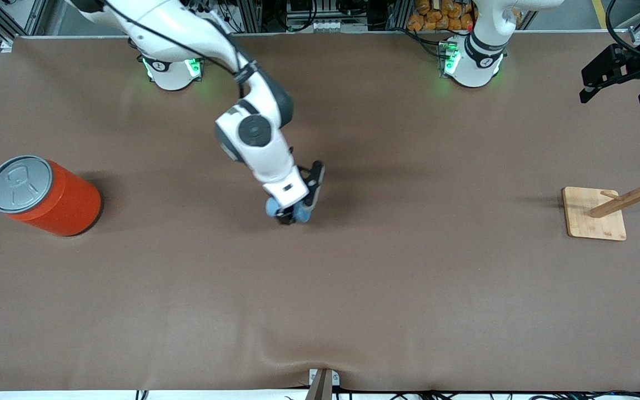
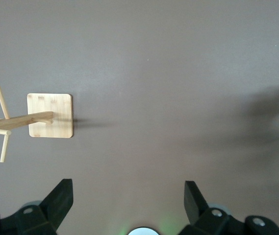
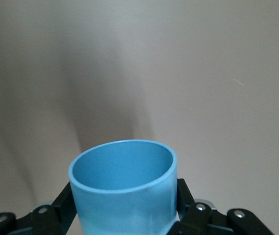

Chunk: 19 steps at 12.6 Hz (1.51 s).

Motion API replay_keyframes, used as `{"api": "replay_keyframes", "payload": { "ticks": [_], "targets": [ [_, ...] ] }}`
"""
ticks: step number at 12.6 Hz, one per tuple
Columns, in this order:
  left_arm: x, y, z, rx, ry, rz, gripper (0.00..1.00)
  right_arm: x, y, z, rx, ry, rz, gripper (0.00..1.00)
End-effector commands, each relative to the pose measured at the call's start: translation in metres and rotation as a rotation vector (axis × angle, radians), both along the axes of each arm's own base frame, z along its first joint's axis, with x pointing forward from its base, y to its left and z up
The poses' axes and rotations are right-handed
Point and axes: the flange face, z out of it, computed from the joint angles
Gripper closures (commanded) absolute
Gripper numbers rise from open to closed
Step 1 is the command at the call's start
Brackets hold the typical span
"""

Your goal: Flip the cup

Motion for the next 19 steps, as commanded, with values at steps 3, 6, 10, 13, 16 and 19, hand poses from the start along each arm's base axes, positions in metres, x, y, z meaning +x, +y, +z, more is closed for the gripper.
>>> {"api": "replay_keyframes", "payload": {
  "ticks": [3,6,10,13,16,19],
  "targets": [
    [-0.002,0.001,0.003,-0.008,0.007,-0.013,0.0,-0.043,0.059,-0.043,-0.023,-0.086,0.204,0.63],
    [-0.003,0.001,0.003,-0.009,0.005,-0.014,0.0,-0.044,0.059,-0.047,-0.023,-0.082,0.197,0.0],
    [-0.004,0.002,0.004,-0.008,0.005,-0.014,0.0,-0.034,0.064,-0.02,0.007,-0.082,0.074,0.0],
    [-0.003,0.001,0.003,-0.008,0.007,-0.014,0.0,-0.016,0.054,0.034,-0.036,-0.047,-0.069,0.0],
    [-0.003,0.0,0.003,-0.012,0.006,-0.013,0.0,0.002,0.023,0.09,-0.067,0.05,-0.321,0.0],
    [-0.004,-0.001,0.003,-0.012,0.005,-0.017,0.0,0.045,-0.05,0.133,-0.092,0.063,-0.531,0.0]
  ]
}}
